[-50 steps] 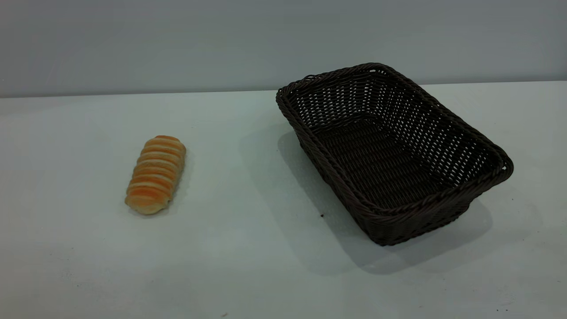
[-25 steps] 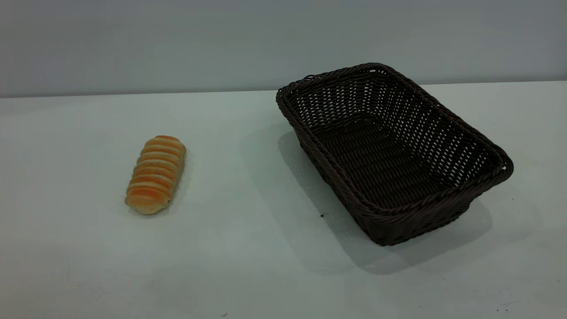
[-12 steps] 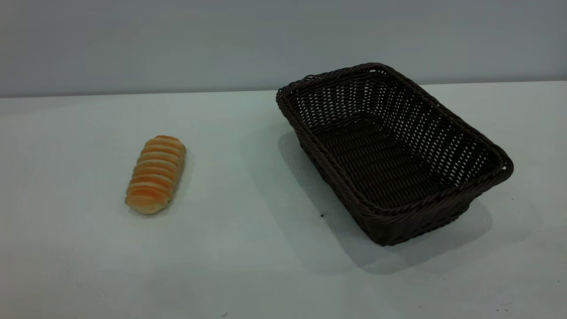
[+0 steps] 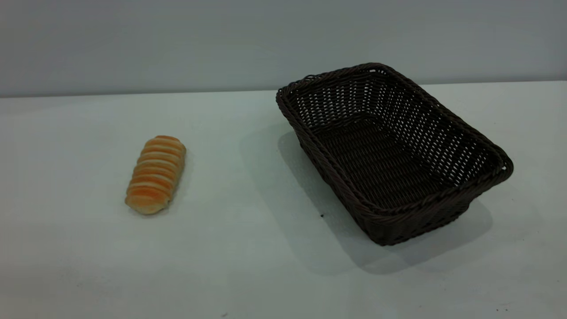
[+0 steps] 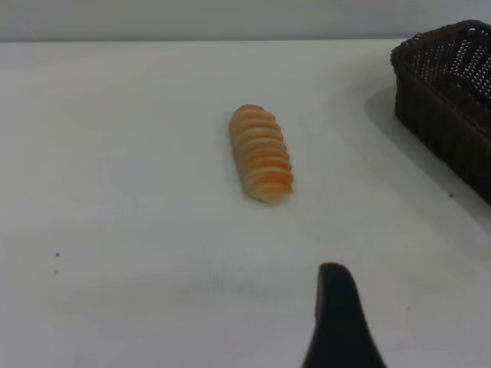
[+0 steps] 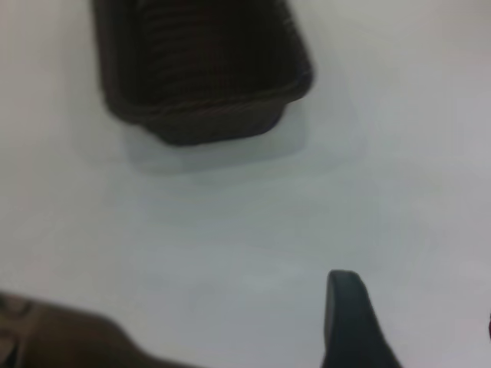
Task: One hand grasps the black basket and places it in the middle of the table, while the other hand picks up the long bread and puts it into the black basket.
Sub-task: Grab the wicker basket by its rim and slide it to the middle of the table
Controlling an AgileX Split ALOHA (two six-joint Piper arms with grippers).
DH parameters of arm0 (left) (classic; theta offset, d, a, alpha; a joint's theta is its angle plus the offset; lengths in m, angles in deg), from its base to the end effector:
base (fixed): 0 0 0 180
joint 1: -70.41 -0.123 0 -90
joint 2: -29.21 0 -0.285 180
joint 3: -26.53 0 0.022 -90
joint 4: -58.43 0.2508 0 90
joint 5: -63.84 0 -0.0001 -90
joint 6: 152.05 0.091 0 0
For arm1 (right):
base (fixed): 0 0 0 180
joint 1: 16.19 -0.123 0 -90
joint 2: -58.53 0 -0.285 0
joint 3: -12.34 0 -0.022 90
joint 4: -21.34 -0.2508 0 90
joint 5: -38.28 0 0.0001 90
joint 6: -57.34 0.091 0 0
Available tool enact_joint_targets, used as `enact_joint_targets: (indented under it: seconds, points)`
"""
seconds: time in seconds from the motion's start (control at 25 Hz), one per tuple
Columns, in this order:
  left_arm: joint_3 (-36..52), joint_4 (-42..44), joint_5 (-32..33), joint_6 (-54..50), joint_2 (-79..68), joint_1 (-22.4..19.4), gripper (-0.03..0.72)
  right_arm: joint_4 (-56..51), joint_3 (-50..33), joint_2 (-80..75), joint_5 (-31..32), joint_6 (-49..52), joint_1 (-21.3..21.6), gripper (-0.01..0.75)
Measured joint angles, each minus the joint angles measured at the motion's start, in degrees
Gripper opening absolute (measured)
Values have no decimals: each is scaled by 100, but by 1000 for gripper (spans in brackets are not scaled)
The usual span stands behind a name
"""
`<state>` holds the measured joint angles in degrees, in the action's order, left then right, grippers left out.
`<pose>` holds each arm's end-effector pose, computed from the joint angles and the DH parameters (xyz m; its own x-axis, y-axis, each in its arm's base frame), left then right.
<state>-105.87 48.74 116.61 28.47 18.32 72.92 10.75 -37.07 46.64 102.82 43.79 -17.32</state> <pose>0.0061 -0.0125 0.2945 -0.3700 -0.0768 -0.9258 0.1344 0.9817 -0.1351 0.0033 0.0152 0.2693 -0.5488 -0.1644 -0.8196 -0.2430 0.9695 -0.0317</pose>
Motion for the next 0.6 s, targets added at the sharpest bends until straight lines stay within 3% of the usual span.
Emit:
enact_joint_targets:
  seconds: [0.12, 0.4, 0.6]
  points:
    - [-14, -6, -349, 0, -617, 0, 514, -514, 165, -708, -173, -462, 0, 440]
    - [-756, 6, -490, 109, -2147, 0, 514, -1974, 792, -2768, -448, -2056, -13, 440]
    - [-981, 6, -530, 141, -2678, 0, 514, -2675, 879, -3964, -682, -2723, -335, 440]
